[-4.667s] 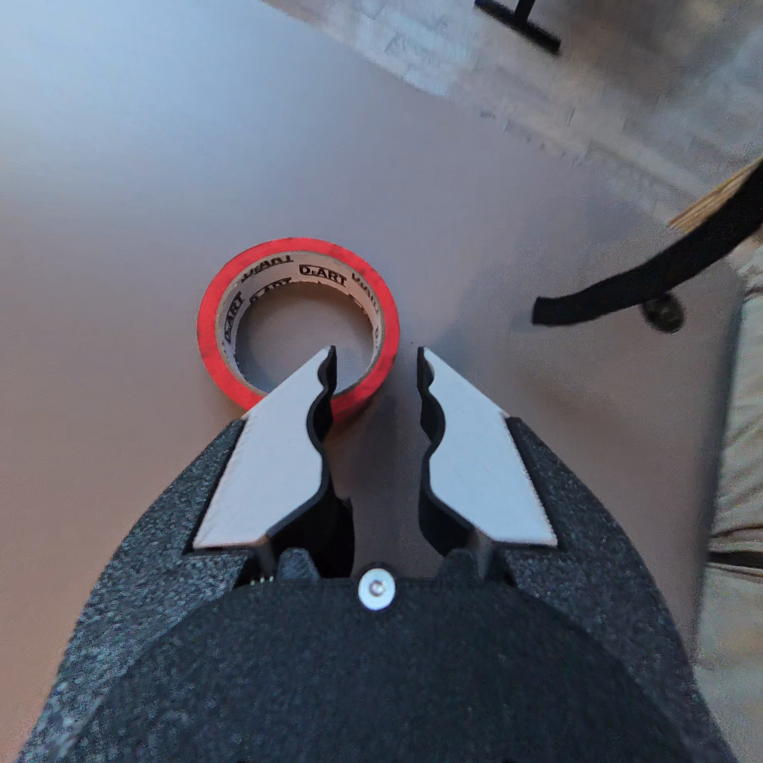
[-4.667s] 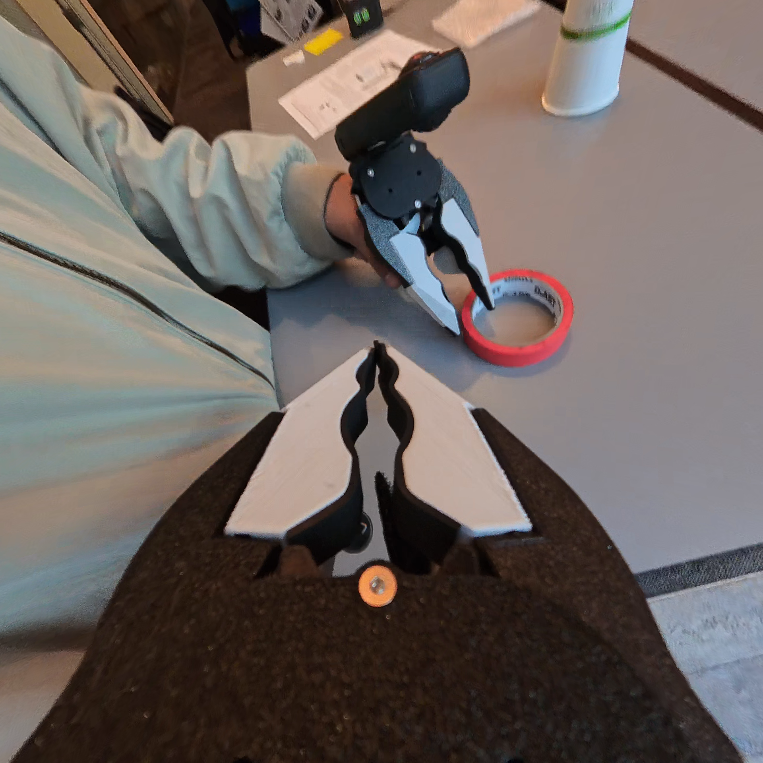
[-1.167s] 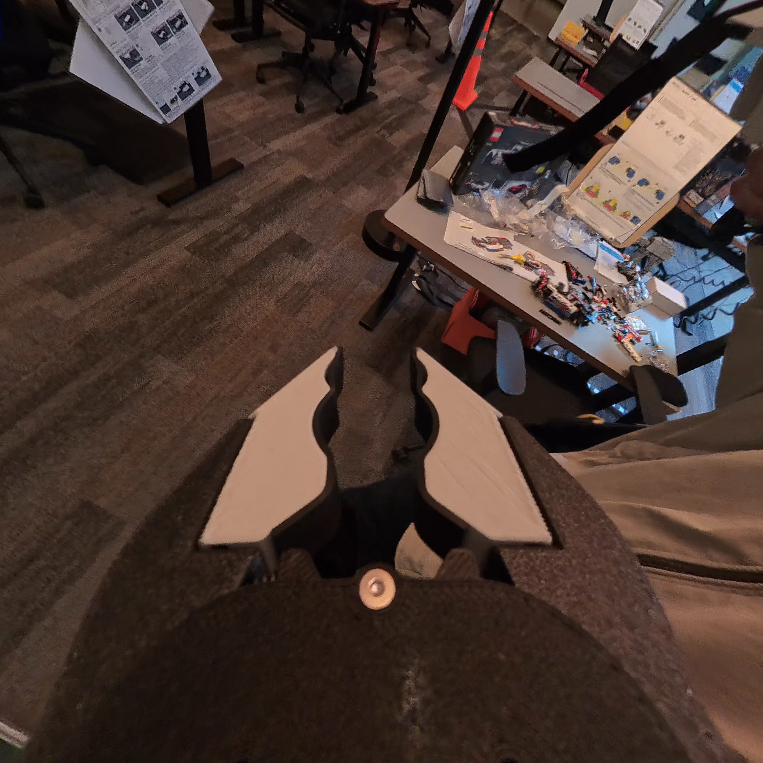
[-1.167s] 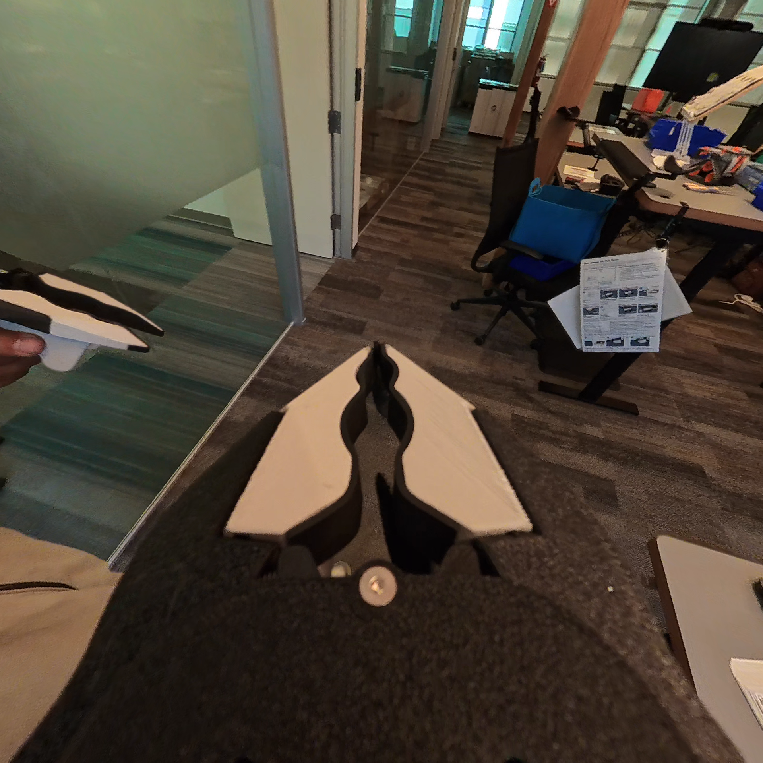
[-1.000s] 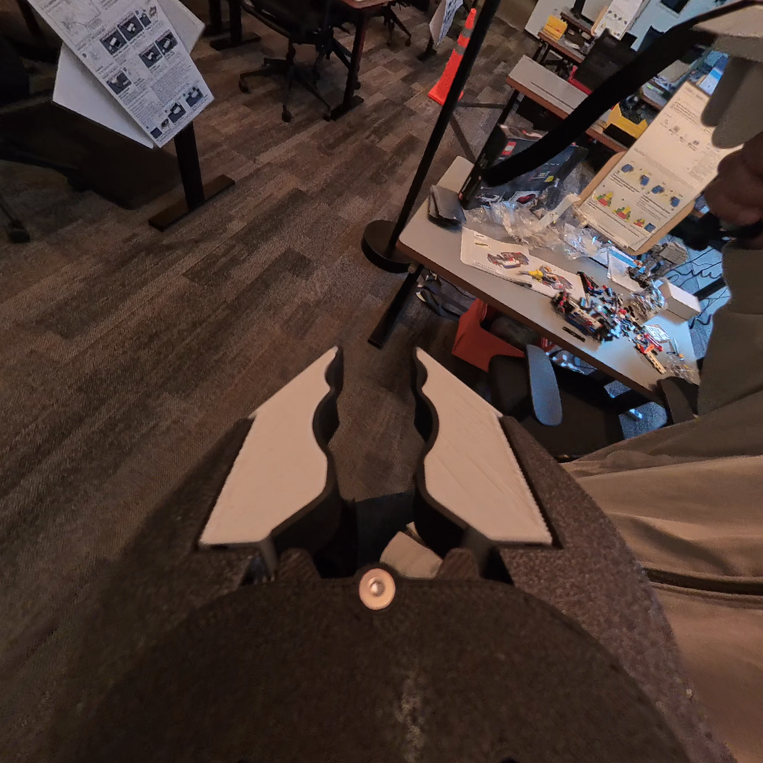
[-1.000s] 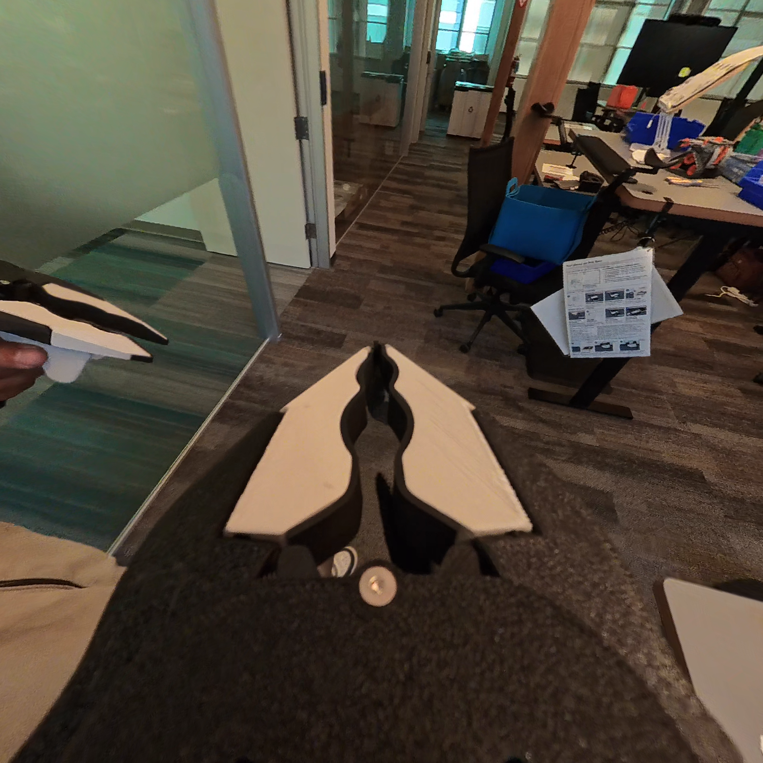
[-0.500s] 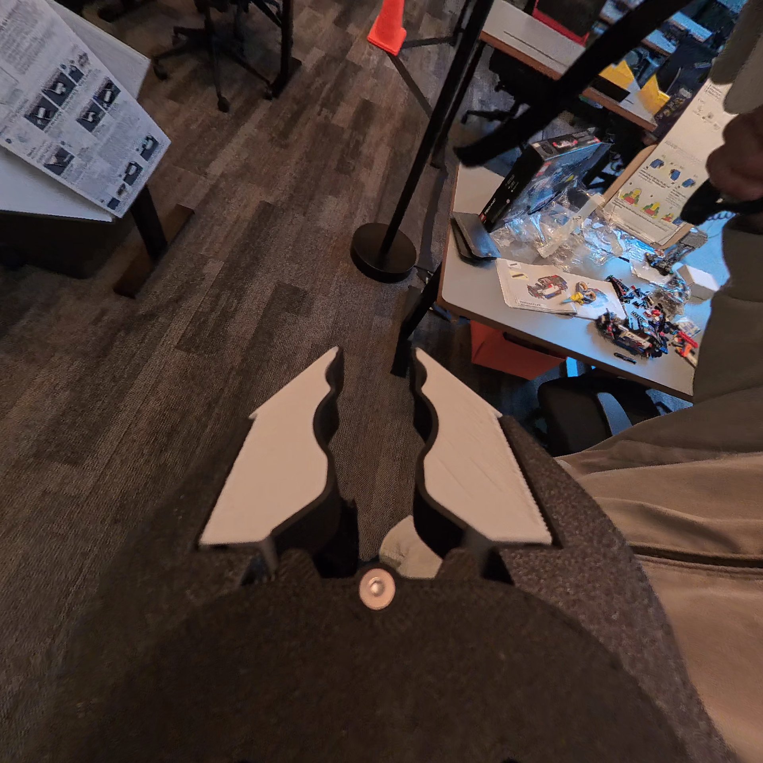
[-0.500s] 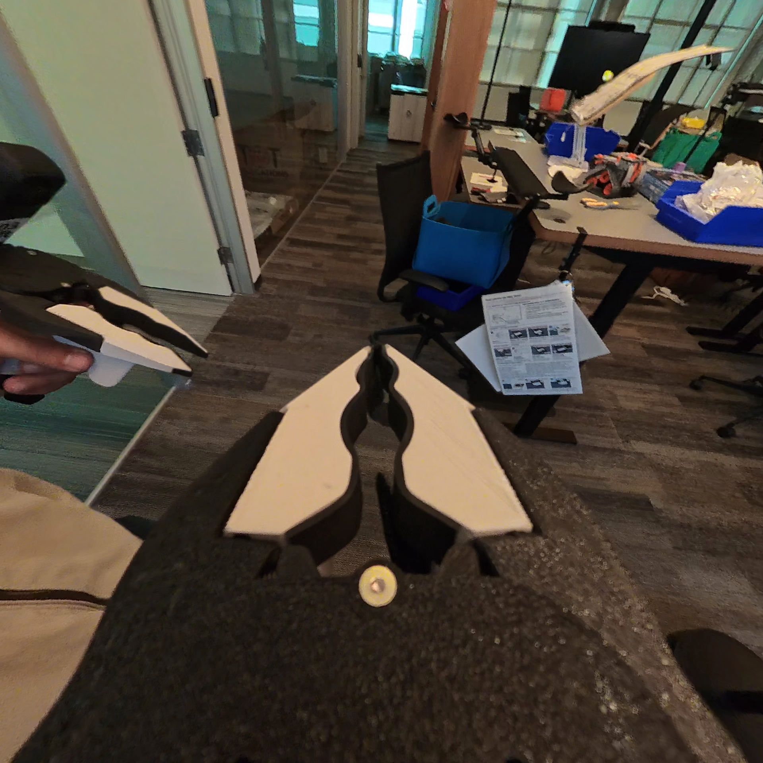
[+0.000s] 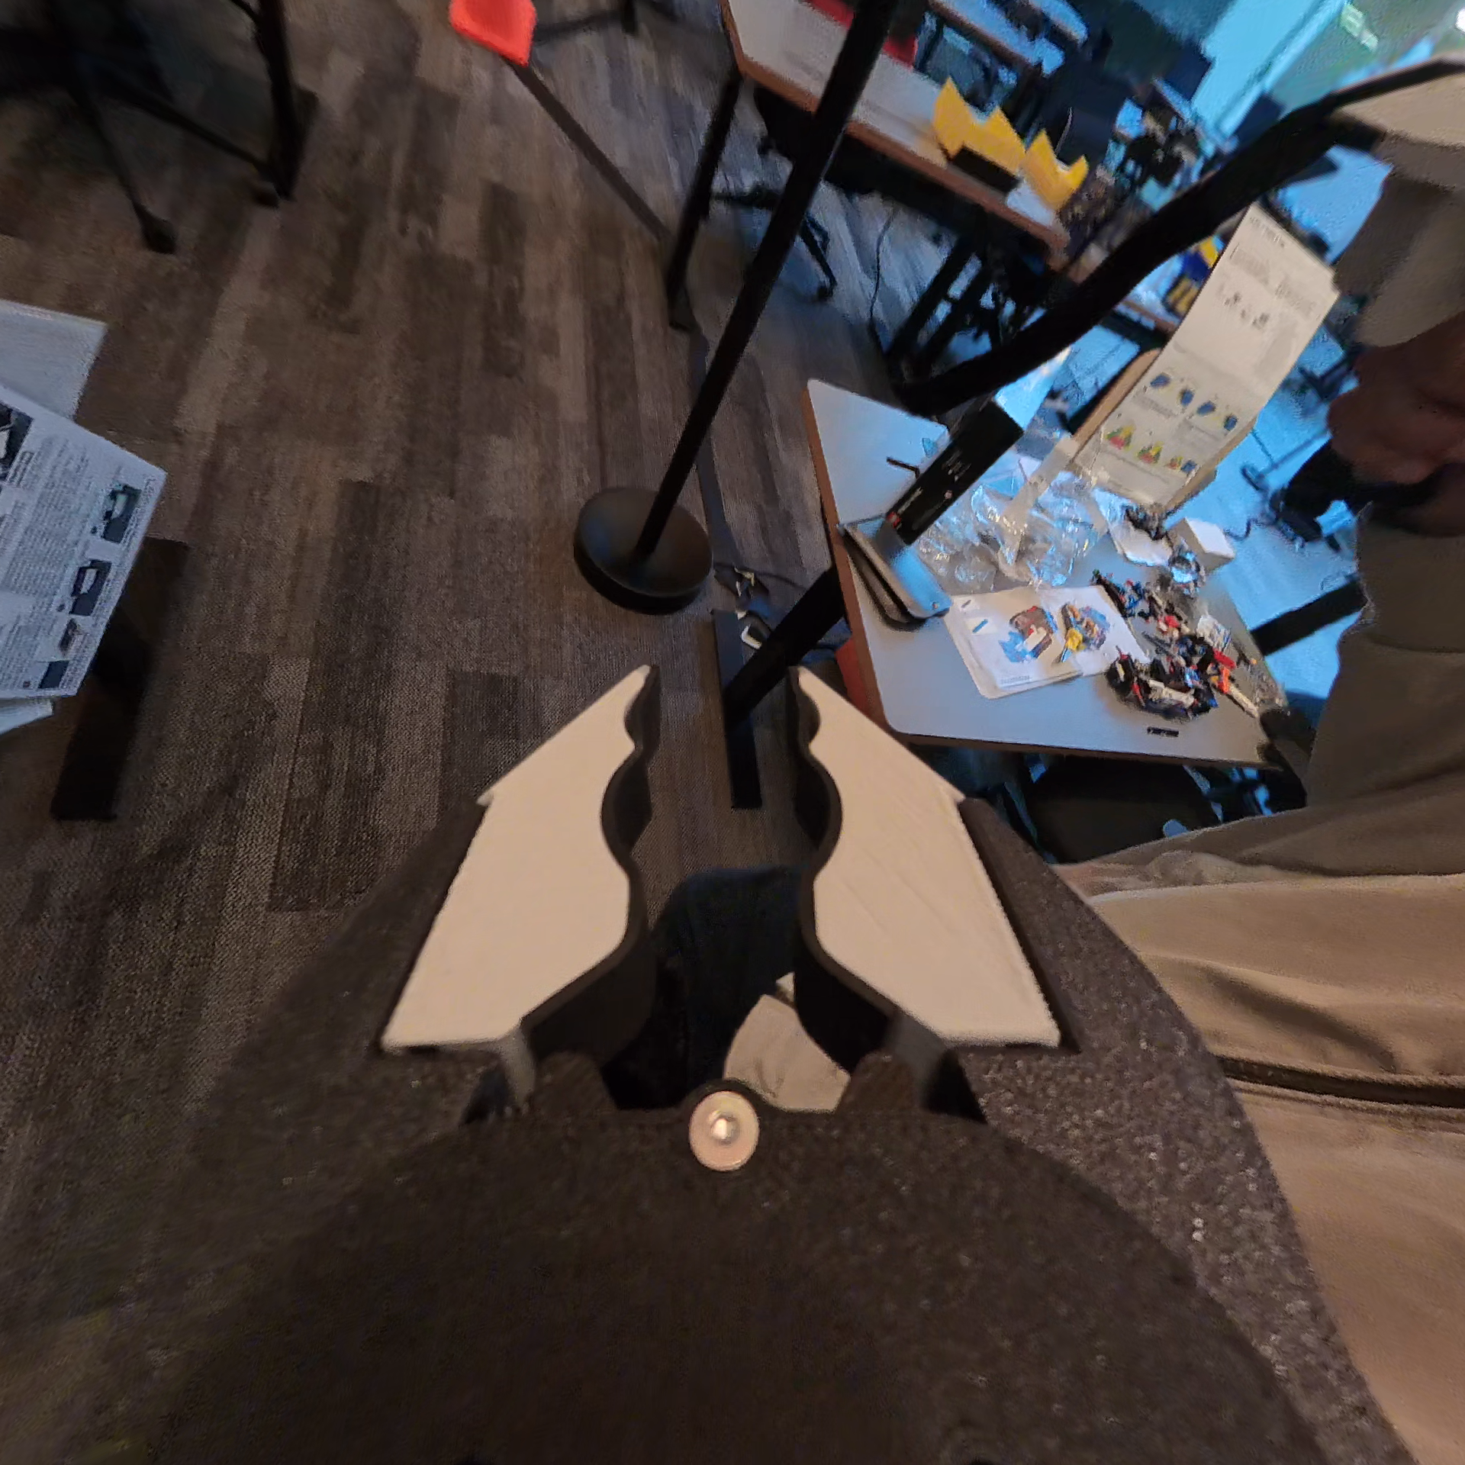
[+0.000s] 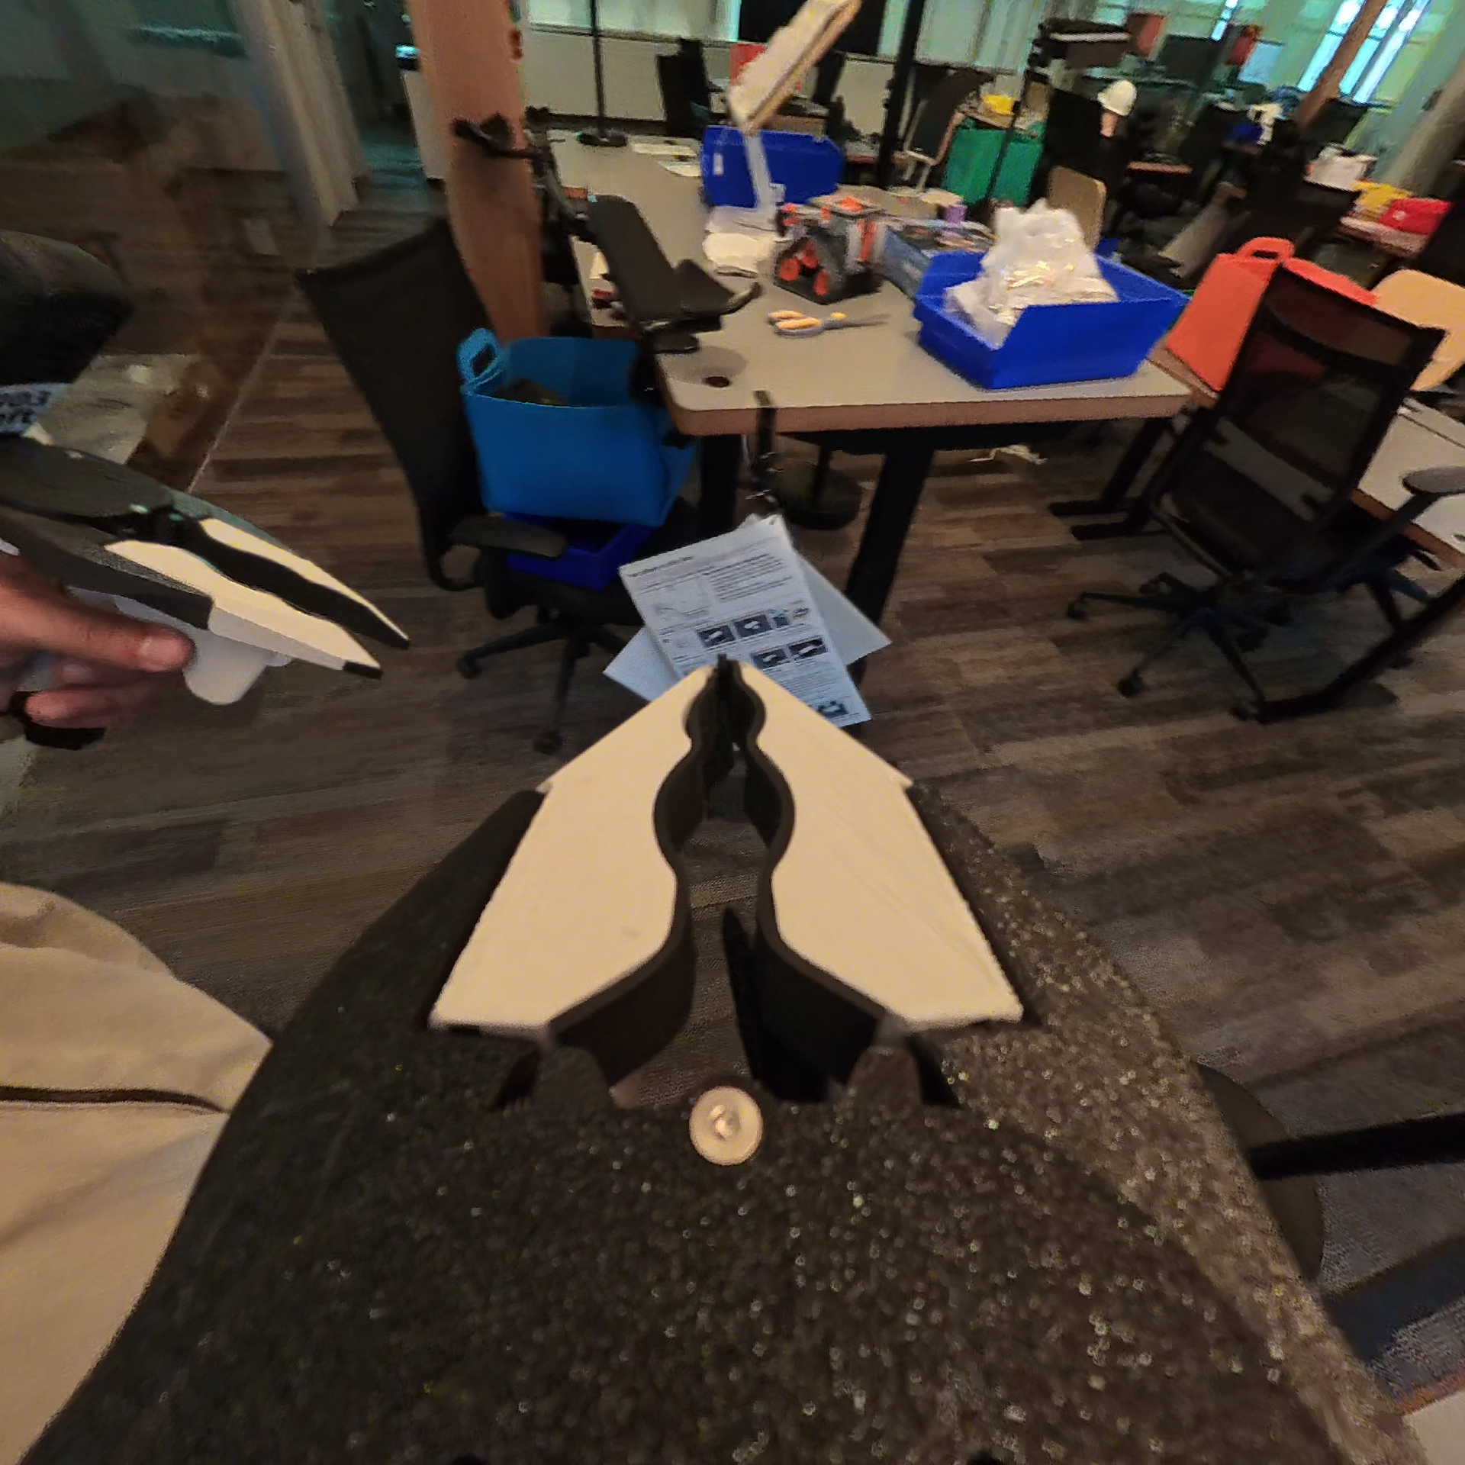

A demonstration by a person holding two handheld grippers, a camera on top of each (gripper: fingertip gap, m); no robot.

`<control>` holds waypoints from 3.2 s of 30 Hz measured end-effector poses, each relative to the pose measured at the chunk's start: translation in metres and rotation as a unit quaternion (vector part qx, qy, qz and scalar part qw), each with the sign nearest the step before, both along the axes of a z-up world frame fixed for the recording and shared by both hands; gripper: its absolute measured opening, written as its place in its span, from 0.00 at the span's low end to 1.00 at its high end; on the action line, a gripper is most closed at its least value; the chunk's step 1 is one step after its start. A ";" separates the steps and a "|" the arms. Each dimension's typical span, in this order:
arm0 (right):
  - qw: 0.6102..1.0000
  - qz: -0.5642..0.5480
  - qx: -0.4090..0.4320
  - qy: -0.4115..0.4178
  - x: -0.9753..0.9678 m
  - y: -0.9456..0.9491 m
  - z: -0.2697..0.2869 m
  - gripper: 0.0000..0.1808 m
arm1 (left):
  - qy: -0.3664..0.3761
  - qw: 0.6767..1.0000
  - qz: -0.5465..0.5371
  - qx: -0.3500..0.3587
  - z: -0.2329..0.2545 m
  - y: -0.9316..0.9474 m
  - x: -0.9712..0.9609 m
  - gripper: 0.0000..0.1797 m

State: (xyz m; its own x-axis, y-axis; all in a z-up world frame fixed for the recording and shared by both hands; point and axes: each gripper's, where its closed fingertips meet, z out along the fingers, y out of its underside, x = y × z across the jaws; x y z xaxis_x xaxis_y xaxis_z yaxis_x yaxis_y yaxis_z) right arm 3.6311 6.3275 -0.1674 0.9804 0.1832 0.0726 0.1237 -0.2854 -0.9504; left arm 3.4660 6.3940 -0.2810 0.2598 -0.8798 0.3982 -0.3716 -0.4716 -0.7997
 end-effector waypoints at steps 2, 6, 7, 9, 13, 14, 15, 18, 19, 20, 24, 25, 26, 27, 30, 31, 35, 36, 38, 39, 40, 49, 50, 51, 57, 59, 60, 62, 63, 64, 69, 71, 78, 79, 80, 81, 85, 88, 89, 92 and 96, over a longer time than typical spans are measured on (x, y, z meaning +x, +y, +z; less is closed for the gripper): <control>1.000 -0.018 0.002 0.011 0.027 0.031 -0.001 0.00 | 0.007 1.000 -0.022 0.010 0.001 0.039 0.031 0.17; 0.998 -0.055 -0.003 0.018 0.099 0.095 -0.021 0.00 | 0.017 0.998 -0.061 0.027 -0.010 0.107 0.110 0.17; 0.998 -0.062 0.000 0.023 0.120 0.111 -0.026 0.00 | 0.017 0.997 -0.070 0.027 -0.015 0.123 0.134 0.17; 0.997 -0.072 0.000 0.028 0.167 0.143 -0.039 0.00 | 0.010 0.996 -0.087 0.025 -0.023 0.152 0.185 0.17; 0.995 -0.092 0.005 0.032 0.276 0.204 -0.053 0.00 | 0.016 0.993 -0.112 0.013 -0.044 0.210 0.304 0.17; 0.995 -0.094 0.003 0.041 0.303 0.218 -0.054 0.00 | 0.022 0.993 -0.119 0.005 -0.048 0.224 0.335 0.17; 0.994 -0.096 0.002 0.046 0.329 0.231 -0.052 0.00 | 0.023 0.992 -0.125 -0.001 -0.046 0.239 0.369 0.17; 0.994 -0.095 0.006 0.044 0.406 0.271 -0.038 0.00 | 0.017 0.989 -0.149 -0.003 -0.029 0.277 0.463 0.16; 0.995 -0.095 0.001 0.043 0.431 0.285 -0.037 0.00 | 0.016 0.988 -0.156 0.008 -0.022 0.289 0.491 0.16; 0.995 -0.096 -0.006 0.040 0.459 0.300 -0.037 0.00 | 0.018 0.987 -0.161 0.023 -0.016 0.302 0.515 0.16; 0.995 -0.099 0.000 0.031 0.548 0.358 -0.026 0.00 | 0.033 0.984 -0.169 0.048 -0.013 0.361 0.605 0.16; 0.994 -0.101 0.000 0.031 0.570 0.374 -0.026 0.00 | 0.034 0.984 -0.171 0.046 -0.015 0.377 0.627 0.16; 0.994 -0.103 0.000 0.030 0.590 0.391 -0.029 0.00 | 0.035 0.984 -0.171 0.043 -0.018 0.394 0.648 0.16; 0.994 -0.104 0.000 0.029 0.610 0.408 -0.032 0.00 | 0.033 0.984 -0.171 0.042 -0.021 0.412 0.671 0.16; 0.993 -0.114 -0.001 0.020 0.674 0.465 -0.044 0.00 | 0.025 0.984 -0.172 0.041 -0.035 0.473 0.739 0.16; 0.993 -0.116 0.001 0.023 0.695 0.486 -0.047 0.00 | 0.024 0.984 -0.171 0.040 -0.039 0.494 0.762 0.16; 0.992 -0.117 -0.002 0.047 0.785 0.577 -0.054 0.00 | 0.008 0.987 -0.155 0.039 -0.040 0.589 0.852 0.16; 0.992 -0.115 0.001 0.052 0.806 0.600 -0.047 0.00 | 0.013 0.989 -0.147 0.026 -0.036 0.613 0.873 0.16; 0.994 -0.098 0.008 0.045 0.842 0.648 -0.031 0.00 | -0.021 0.990 -0.136 0.011 -0.015 0.660 0.911 0.16; 0.995 -0.091 0.001 0.033 0.860 0.672 -0.029 0.00 | -0.031 0.991 -0.129 0.014 -0.009 0.684 0.927 0.16; 0.996 -0.086 -0.008 0.017 0.879 0.695 -0.028 0.00 | -0.022 0.992 -0.120 0.018 -0.009 0.708 0.941 0.16; 1.000 -0.004 -0.009 0.023 1.007 0.931 -0.041 0.00 | 0.029 0.999 -0.001 0.024 -0.035 0.915 1.014 0.15; 0.999 0.013 -0.006 0.029 1.017 0.961 -0.045 0.00 | 0.037 0.999 0.016 0.019 -0.043 0.940 1.021 0.16; 0.999 0.029 -0.006 0.031 1.025 0.989 -0.048 0.00 | 0.045 0.998 0.034 0.015 -0.050 0.967 1.028 0.16; 0.989 0.143 0.000 0.035 1.059 1.164 -0.031 0.00 | 0.105 0.985 0.136 0.016 -0.057 1.114 1.056 0.15; 0.981 0.192 0.003 0.039 1.058 1.216 -0.023 0.00 | 0.098 0.980 0.172 0.024 -0.043 1.156 1.058 0.16; 0.976 0.214 0.000 0.037 1.058 1.243 -0.024 0.00 | 0.105 0.975 0.194 0.026 -0.042 1.176 1.053 0.16; 0.968 0.251 -0.008 0.025 1.055 1.294 -0.027 0.00 | 0.119 0.963 0.239 0.014 -0.045 1.212 1.041 0.16; 0.964 0.266 -0.008 0.018 1.052 1.319 -0.026 0.00 | 0.115 0.959 0.258 0.002 -0.047 1.228 1.036 0.16; 0.960 0.281 -0.008 0.015 1.048 1.343 -0.025 0.00 | 0.107 0.957 0.271 -0.009 -0.049 1.244 1.032 0.16; 0.943 0.331 -0.001 0.013 1.002 1.464 -0.028 0.01 | 0.107 0.938 0.328 -0.018 -0.069 1.334 0.993 0.16; 0.940 0.341 0.004 0.021 0.976 1.514 -0.030 0.01 | 0.104 0.933 0.344 -0.019 -0.078 1.381 0.973 0.16; 0.925 0.376 -0.006 0.061 0.865 1.688 -0.026 0.00 | 0.064 0.914 0.400 -0.030 -0.073 1.556 0.874 0.16; 0.922 0.384 -0.008 0.056 0.848 1.710 -0.024 0.01 | 0.052 0.911 0.408 -0.025 -0.065 1.579 0.857 0.16; 0.920 0.390 -0.008 0.041 0.832 1.731 -0.023 0.01 | 0.049 0.908 0.416 -0.021 -0.060 1.602 0.840 0.16; 0.918 0.396 -0.008 0.026 0.818 1.753 -0.021 0.01 | 0.055 0.904 0.423 -0.020 -0.059 1.623 0.822 0.16; 0.905 0.424 -0.011 0.024 0.764 1.837 -0.017 0.00 | 0.065 0.886 0.459 -0.014 -0.050 1.699 0.760 0.16; 0.899 0.437 -0.016 0.028 0.728 1.905 -0.025 0.00 | 0.053 0.876 0.478 -0.022 -0.053 1.755 0.730 0.15; 0.896 0.442 -0.016 0.032 0.716 1.930 -0.028 0.01 | 0.054 0.875 0.480 -0.026 -0.058 1.775 0.722 0.16; 0.888 0.458 -0.011 0.036 0.683 2.010 -0.038 0.00 | 0.059 0.874 0.481 -0.024 -0.070 1.847 0.703 0.16; 0.883 0.469 0.004 0.035 0.651 2.125 -0.046 0.01 | 0.064 0.876 0.477 -0.023 -0.084 1.967 0.683 0.16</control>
State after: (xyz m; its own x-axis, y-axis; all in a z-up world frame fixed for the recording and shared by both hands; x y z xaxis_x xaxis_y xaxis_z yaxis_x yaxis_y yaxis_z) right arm 4.2824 8.4528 -0.2130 0.4006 0.9160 0.0230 0.2437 -0.0823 -0.9664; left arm 4.1493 8.3607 -0.3651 0.9135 -0.2220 0.3408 0.1234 -0.6471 -0.7523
